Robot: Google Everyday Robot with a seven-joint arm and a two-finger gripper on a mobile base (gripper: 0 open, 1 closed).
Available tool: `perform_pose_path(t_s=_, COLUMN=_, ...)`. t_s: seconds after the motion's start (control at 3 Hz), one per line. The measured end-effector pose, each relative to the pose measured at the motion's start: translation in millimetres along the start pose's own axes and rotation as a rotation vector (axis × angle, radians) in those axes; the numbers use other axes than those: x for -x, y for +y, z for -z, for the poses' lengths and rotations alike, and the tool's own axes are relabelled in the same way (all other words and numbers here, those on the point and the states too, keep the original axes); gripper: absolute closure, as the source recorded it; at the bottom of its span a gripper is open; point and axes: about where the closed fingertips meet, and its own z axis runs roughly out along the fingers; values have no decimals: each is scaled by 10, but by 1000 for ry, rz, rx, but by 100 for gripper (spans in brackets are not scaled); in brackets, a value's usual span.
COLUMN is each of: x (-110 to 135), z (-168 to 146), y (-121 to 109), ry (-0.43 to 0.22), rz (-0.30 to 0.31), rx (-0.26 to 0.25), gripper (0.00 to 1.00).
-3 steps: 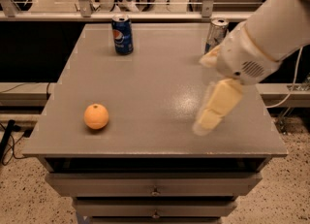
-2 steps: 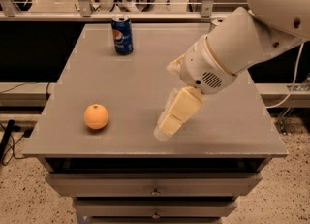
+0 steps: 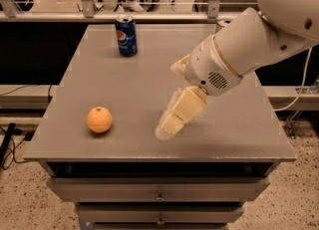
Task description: Pick orange
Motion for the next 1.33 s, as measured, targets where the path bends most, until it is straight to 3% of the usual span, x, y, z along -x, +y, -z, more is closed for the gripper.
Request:
perform_pose_path(t_s=0.33, x=364, z=-355, y=-4, ry=-123, rz=-8, rx=28, gripper=0)
perform_pose_path(t_s=0.67, x=593, z=-609, y=31, ry=-182, rz=11, rx=37, gripper=0)
perform_pose_path(t_s=1.0, x=752, z=-1037, y=39, ry=-199, rz=62, rx=26, gripper=0)
perform_pose_path(t_s=1.33, x=795, z=-1305, y=8, ry=-192, rz=66, rx=29, gripper=0)
